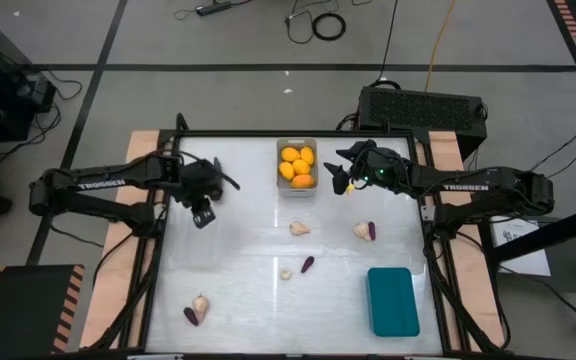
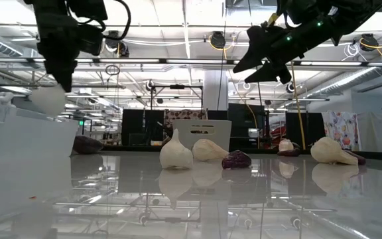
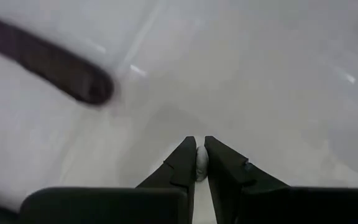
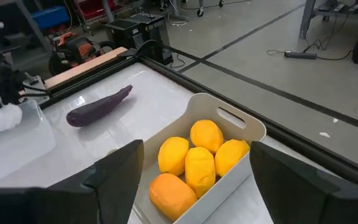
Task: Sort produce into baskets
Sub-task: Put the garlic into the transparent bin
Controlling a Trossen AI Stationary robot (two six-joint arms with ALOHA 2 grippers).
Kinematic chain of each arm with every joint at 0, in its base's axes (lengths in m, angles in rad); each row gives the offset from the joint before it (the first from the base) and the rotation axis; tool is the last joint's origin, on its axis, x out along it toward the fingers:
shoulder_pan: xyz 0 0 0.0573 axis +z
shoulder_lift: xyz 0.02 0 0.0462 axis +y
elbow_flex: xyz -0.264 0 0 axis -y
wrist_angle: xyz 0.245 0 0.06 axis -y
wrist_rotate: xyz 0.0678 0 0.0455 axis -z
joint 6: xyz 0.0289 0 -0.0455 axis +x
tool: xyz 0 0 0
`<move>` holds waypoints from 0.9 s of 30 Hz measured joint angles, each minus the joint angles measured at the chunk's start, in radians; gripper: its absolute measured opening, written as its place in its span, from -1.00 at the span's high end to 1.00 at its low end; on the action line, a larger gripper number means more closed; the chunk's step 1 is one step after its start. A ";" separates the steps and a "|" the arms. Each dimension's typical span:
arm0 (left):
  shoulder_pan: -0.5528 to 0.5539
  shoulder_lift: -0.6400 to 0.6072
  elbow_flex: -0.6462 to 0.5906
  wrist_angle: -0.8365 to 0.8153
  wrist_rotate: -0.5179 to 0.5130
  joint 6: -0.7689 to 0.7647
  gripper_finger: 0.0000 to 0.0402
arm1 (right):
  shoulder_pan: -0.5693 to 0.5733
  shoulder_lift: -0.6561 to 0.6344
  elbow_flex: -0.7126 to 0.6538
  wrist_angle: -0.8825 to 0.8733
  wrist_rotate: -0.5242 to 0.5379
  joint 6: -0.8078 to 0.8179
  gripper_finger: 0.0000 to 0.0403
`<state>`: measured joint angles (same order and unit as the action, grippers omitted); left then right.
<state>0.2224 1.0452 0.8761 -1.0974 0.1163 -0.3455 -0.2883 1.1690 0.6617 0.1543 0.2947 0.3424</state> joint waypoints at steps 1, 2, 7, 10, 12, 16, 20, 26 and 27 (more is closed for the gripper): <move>-0.016 0.000 0.000 -0.021 0.007 -0.013 0.82 | 0.000 0.000 0.000 0.000 -0.002 0.007 -0.42; -0.034 0.001 0.000 -0.039 0.018 -0.024 0.82 | 0.000 0.000 0.000 0.000 -0.005 0.012 -0.42; -0.118 0.001 0.000 -0.083 0.054 -0.096 0.82 | 0.000 0.000 0.000 0.000 -0.009 0.013 -0.42; -0.158 0.001 0.000 -0.086 0.060 -0.120 0.82 | 0.000 0.000 0.000 0.000 -0.009 -0.006 -0.42; -0.174 0.001 0.000 -0.084 0.056 -0.122 0.81 | 0.000 0.000 0.000 -0.001 -0.009 -0.027 -0.42; -0.193 0.001 0.000 -0.080 0.039 -0.173 0.66 | 0.000 0.000 0.000 -0.001 -0.009 -0.040 -0.42; -0.204 0.001 0.000 -0.080 0.039 -0.224 0.40 | 0.001 0.000 0.000 -0.018 -0.009 -0.049 -0.42; -0.211 0.001 -0.001 0.001 0.051 -0.117 0.06 | 0.003 0.000 0.000 -0.060 -0.009 -0.004 -0.42; -0.211 0.001 -0.001 0.030 0.055 -0.088 0.03 | 0.006 0.000 0.000 -0.064 -0.011 0.016 -0.42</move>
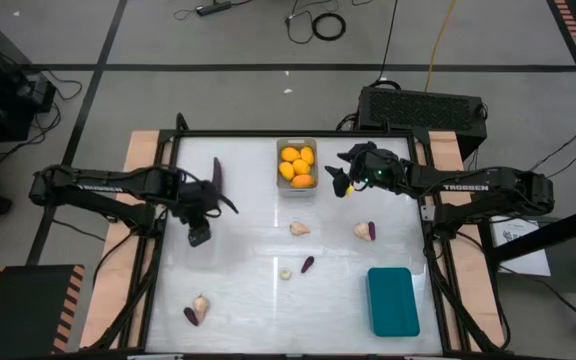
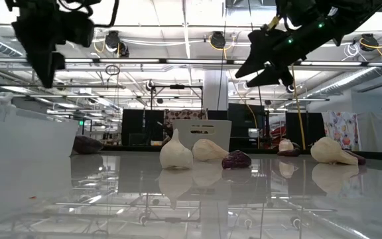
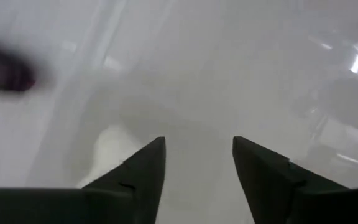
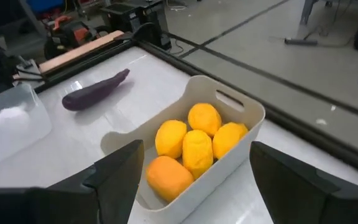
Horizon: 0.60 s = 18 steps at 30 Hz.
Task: Sort produce into baskets
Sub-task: Put the garlic into the transparent bin
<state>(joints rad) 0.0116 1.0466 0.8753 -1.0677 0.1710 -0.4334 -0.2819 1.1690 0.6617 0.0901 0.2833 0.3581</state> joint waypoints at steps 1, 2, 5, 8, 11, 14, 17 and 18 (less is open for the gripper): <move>0.000 0.000 0.000 0.039 0.001 0.030 0.01 | 0.007 0.000 0.000 -0.009 0.000 0.017 -0.42; 0.000 0.000 0.000 0.088 0.002 0.063 -0.01 | 0.017 0.001 0.000 -0.024 -0.001 0.029 -0.42; -0.009 0.001 -0.001 0.276 -0.021 0.196 -0.02 | 0.053 0.023 0.000 -0.050 -0.001 0.047 -0.42; -0.030 0.024 -0.035 0.509 -0.103 0.375 -0.02 | 0.076 0.049 -0.001 -0.035 0.006 0.078 -0.42; -0.034 0.101 -0.075 0.749 -0.122 0.506 -0.02 | 0.091 0.084 -0.001 -0.031 0.006 0.087 -0.42; -0.033 0.217 -0.093 0.935 -0.120 0.589 -0.02 | 0.100 0.113 -0.001 -0.016 0.003 0.087 -0.42; -0.033 0.346 -0.093 1.115 -0.122 0.666 -0.02 | 0.101 0.134 -0.001 -0.008 0.002 0.086 -0.42; -0.034 0.387 -0.093 1.183 -0.136 0.677 -0.02 | 0.100 0.139 -0.001 -0.001 0.001 0.085 -0.42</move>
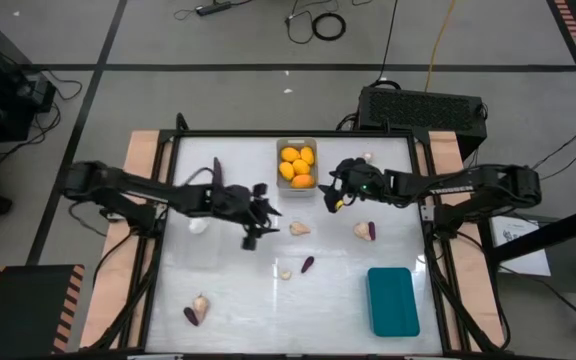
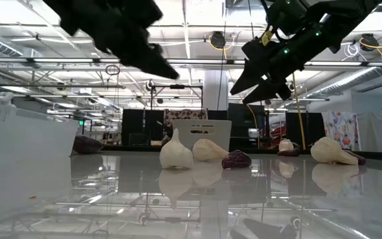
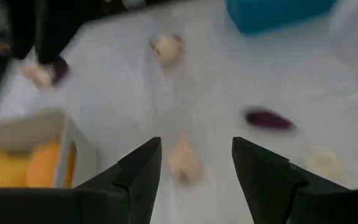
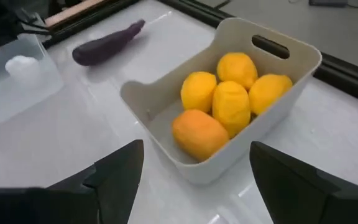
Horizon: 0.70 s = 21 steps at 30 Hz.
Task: Sort produce into baskets
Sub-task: Put the garlic into the transparent bin
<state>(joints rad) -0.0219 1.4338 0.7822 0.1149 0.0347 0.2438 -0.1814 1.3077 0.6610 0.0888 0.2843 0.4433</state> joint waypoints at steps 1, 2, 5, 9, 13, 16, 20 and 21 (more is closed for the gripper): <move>0.000 0.042 0.001 0.077 -0.013 0.002 -0.02 | 0.000 0.001 0.000 -0.003 -0.002 -0.002 -0.42; 0.000 0.078 0.003 0.130 -0.015 0.002 -0.03 | 0.000 0.002 0.000 -0.006 -0.002 -0.009 -0.42; 0.000 0.169 0.008 0.211 -0.011 0.001 -0.11 | 0.000 -0.001 0.000 -0.008 -0.003 -0.018 -0.42; -0.001 0.254 0.036 0.216 -0.009 0.005 -0.31 | 0.000 -0.006 0.000 -0.007 -0.003 -0.045 -0.42; 0.000 0.324 0.058 0.223 -0.028 0.002 -0.52 | 0.000 -0.006 0.000 -0.009 -0.003 -0.062 -0.42; 0.001 0.365 0.079 0.225 -0.067 0.001 -0.64 | 0.000 -0.006 0.000 -0.003 -0.003 -0.062 -0.42; 0.002 0.434 0.104 0.217 -0.097 0.001 -0.71 | 0.000 -0.006 0.000 0.003 -0.003 -0.062 -0.42; 0.003 0.451 0.113 0.227 -0.096 0.001 -0.71 | 0.000 -0.006 0.000 0.002 -0.003 -0.062 -0.42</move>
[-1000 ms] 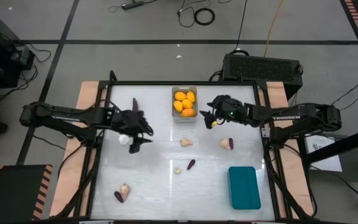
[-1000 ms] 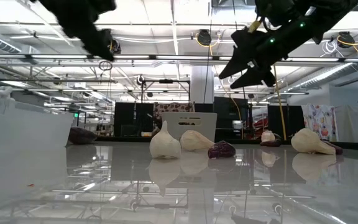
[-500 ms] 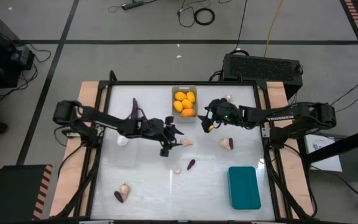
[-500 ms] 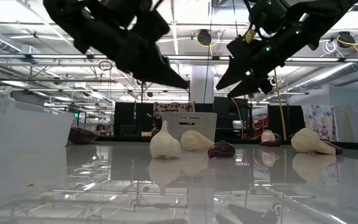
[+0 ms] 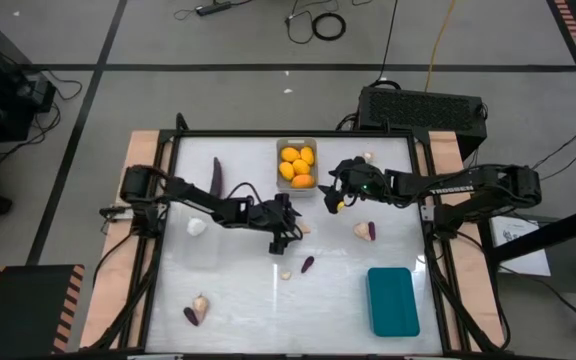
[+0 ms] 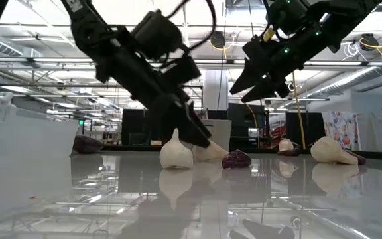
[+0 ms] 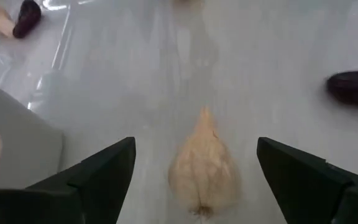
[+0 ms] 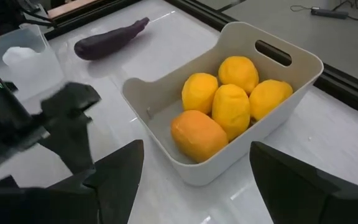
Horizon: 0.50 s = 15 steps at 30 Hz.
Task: Sort produce into baskets
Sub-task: Put the garlic into the transparent bin
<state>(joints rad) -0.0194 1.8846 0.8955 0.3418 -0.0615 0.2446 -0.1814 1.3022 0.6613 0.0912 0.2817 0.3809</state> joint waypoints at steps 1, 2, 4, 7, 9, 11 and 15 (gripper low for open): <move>0.000 0.011 0.003 -0.003 0.000 0.000 -0.71 | 0.000 0.000 0.000 0.001 0.000 0.000 -0.42; 0.000 0.023 0.006 -0.008 0.000 0.000 -0.71 | 0.000 0.000 0.000 0.002 0.000 0.000 -0.42; 0.000 0.048 0.017 -0.001 0.001 -0.001 -0.71 | 0.000 0.000 0.000 0.001 0.000 0.000 -0.42; 0.000 0.058 0.018 -0.004 0.001 -0.002 -0.71 | 0.000 0.000 0.001 -0.001 0.000 0.000 -0.42; 0.000 0.060 0.018 -0.007 0.002 -0.003 -0.71 | 0.000 0.000 0.001 -0.003 0.000 0.000 -0.42; 0.000 0.059 0.018 -0.007 0.003 -0.003 -0.70 | 0.000 0.000 0.001 -0.005 0.000 -0.002 -0.42; 0.000 0.059 0.018 -0.007 0.004 -0.003 -0.60 | 0.000 0.000 0.001 -0.005 0.000 -0.004 -0.42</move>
<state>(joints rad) -0.0193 1.9438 0.9138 0.3344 -0.0570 0.2420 -0.1818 1.3022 0.6623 0.0866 0.2817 0.3771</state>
